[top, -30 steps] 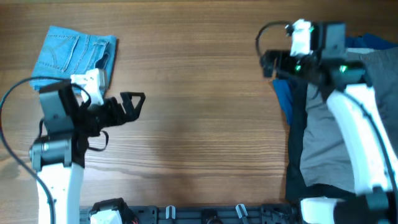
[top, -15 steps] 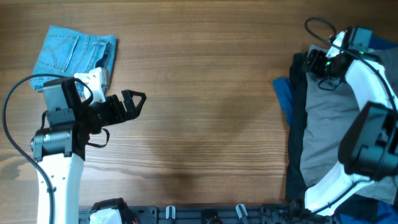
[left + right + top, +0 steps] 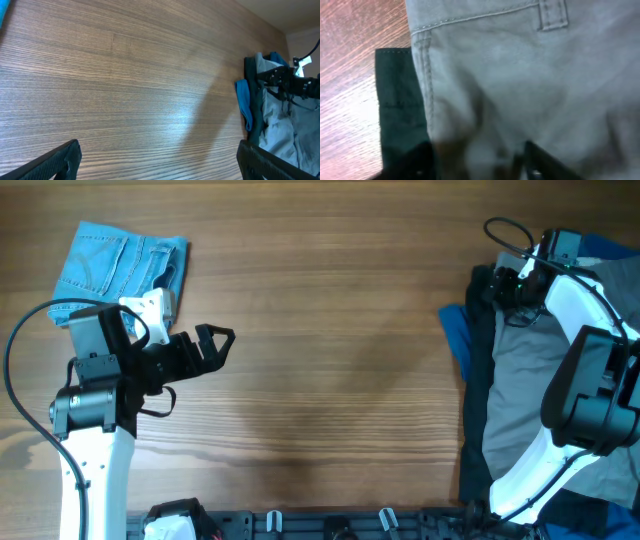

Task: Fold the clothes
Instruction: 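Reach the right gripper to the grey shorts on the pile and grasp, then lift the grey shorts with the right gripper and drag them to table center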

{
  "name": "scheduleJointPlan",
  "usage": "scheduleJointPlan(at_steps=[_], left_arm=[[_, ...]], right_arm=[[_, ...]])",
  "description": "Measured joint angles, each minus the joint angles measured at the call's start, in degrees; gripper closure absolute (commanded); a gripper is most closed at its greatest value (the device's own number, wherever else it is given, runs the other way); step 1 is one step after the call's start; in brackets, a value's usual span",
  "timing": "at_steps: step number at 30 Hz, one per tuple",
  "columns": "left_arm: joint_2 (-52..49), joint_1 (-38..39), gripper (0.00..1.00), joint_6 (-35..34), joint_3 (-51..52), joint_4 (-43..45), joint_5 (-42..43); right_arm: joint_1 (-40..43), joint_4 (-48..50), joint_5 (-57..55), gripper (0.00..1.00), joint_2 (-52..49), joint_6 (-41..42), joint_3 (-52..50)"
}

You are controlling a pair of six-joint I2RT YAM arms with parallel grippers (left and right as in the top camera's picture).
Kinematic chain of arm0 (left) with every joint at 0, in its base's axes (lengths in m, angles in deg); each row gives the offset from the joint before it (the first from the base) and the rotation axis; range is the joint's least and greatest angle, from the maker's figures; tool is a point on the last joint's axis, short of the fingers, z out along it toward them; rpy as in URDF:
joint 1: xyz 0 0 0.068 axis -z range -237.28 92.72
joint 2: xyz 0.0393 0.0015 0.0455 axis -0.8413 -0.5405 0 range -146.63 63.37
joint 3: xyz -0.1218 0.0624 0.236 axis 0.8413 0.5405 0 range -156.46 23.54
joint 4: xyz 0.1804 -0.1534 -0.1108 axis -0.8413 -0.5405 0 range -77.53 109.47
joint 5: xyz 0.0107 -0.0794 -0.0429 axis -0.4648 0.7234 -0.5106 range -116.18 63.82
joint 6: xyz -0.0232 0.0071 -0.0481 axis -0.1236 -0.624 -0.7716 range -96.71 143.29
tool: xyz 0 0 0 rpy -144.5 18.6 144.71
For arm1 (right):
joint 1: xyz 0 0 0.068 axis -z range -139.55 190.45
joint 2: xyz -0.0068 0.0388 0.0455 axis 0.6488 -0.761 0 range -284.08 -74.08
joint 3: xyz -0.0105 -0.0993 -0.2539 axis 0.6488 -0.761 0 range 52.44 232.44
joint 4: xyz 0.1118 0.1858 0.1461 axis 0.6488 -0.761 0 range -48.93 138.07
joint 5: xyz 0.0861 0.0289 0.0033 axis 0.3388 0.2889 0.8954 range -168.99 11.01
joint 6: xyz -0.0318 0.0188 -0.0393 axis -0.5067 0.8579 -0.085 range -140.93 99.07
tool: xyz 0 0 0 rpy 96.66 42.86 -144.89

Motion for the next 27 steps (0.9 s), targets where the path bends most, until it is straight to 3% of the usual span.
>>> scheduleJointPlan(at_steps=[5,7,14,20,24,27], left_arm=[[0.0,0.0,0.0,0.0,0.0,0.0,0.0],[0.0,0.0,0.0,0.0,0.0,0.0,0.0],[0.0,0.0,0.0,0.0,0.0,0.3,0.0],[0.8,0.0,0.0,0.0,-1.6,1.8,-0.2],[3.8,0.0,0.0,0.0,-5.8,1.9,-1.9],[7.0,0.0,0.0,0.0,-8.2,1.9,-5.0]], right_arm=[[1.5,0.5,0.0,0.83,0.0,-0.1,0.0],[2.1,0.5,0.1,0.96,0.0,-0.1,0.0],[6.1,0.1,7.9,0.96,4.3,-0.6,0.8],[7.1,-0.9,18.4,0.96,18.5,-2.1,5.6],[-0.2,-3.7,22.0,0.96,30.1,-3.1,7.6],[-13.9,-7.0,22.8,0.92,33.2,-5.4,8.2]])
